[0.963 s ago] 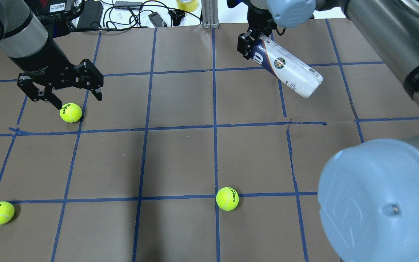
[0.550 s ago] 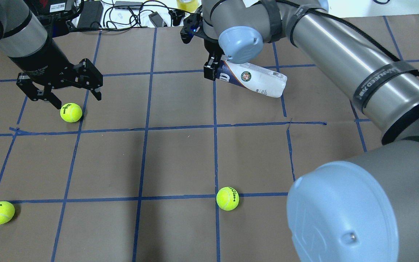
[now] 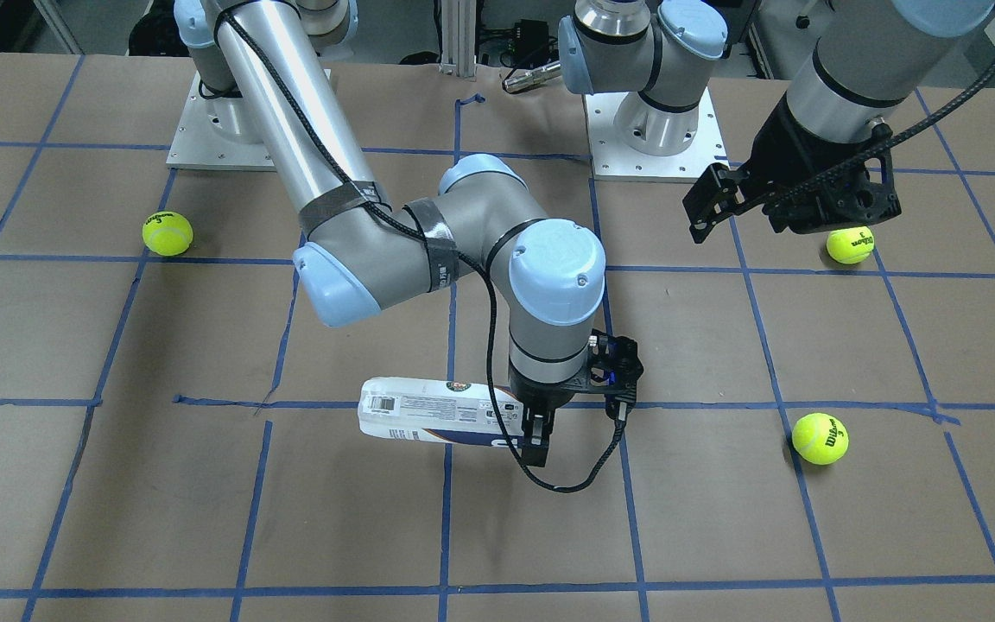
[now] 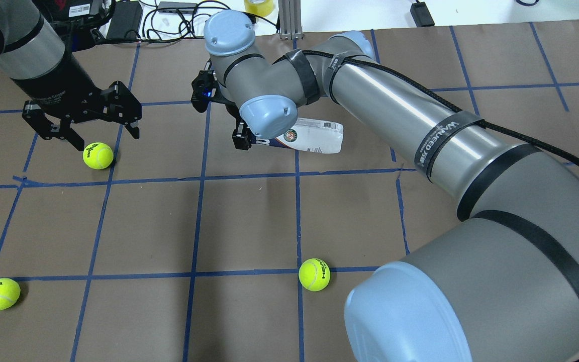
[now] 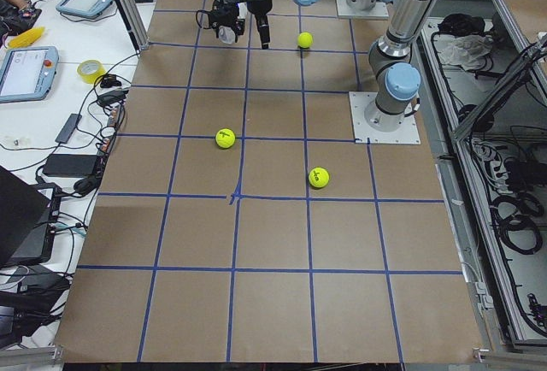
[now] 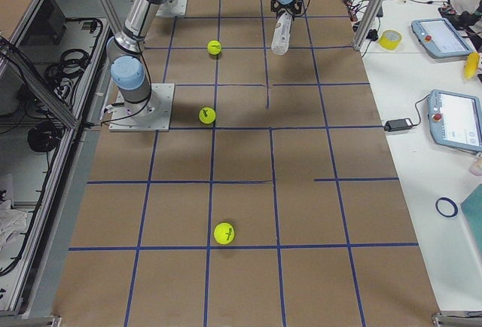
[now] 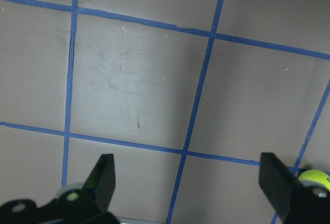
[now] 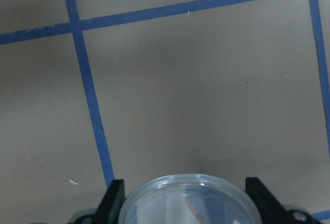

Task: Lift up tennis ball bucket
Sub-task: 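Carry the can with the right gripper toward the table center, then release the can lying on the table and raise the right gripper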

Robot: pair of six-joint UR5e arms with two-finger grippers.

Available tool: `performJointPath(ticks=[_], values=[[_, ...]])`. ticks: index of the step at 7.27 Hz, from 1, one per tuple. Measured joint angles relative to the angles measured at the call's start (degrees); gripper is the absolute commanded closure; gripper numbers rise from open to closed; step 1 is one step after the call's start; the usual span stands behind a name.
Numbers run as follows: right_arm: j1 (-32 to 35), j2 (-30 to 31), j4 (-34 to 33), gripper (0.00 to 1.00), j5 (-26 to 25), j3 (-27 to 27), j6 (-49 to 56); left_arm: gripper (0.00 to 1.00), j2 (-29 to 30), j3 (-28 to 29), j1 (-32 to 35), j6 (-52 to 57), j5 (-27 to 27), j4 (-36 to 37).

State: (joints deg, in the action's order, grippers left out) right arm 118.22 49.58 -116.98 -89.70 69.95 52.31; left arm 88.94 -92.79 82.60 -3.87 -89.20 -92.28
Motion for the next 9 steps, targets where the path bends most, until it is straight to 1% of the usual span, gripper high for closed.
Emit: performJointPath(ticks=[1,2,4,5,6,7,9], values=[[0.6,-1.2,-1.7,1.00,0.1,0.0,0.3,0.00,0.0,0.1,0.0,0.0,0.0,0.0],[1.2,-2.0,-2.8,0.94,0.1,0.1,0.7,0.00,0.0,0.1,-0.1,0.0,0.0,0.0],[1.8,-2.5,-4.2,0.90,0.3,0.7,4.1,0.00,0.0,0.1,-0.1,0.1,-0.1,0.0],[1.9,-2.5,-5.8,0.62,0.4,1.8,5.5,0.00,0.0,0.1,-0.1,0.1,-0.1,0.0],[2.0,-2.5,-7.0,0.15,0.5,3.0,5.9,0.00,0.0,0.1,-0.1,0.1,-0.2,0.0],[2.0,-2.6,-8.4,0.00,1.1,3.7,5.8,0.00,0.0,0.0,-0.1,0.1,-0.2,0.0],[1.9,-2.5,-10.1,0.00,3.7,4.1,3.6,0.00,0.0,0.0,-0.1,0.1,-0.3,0.1]])
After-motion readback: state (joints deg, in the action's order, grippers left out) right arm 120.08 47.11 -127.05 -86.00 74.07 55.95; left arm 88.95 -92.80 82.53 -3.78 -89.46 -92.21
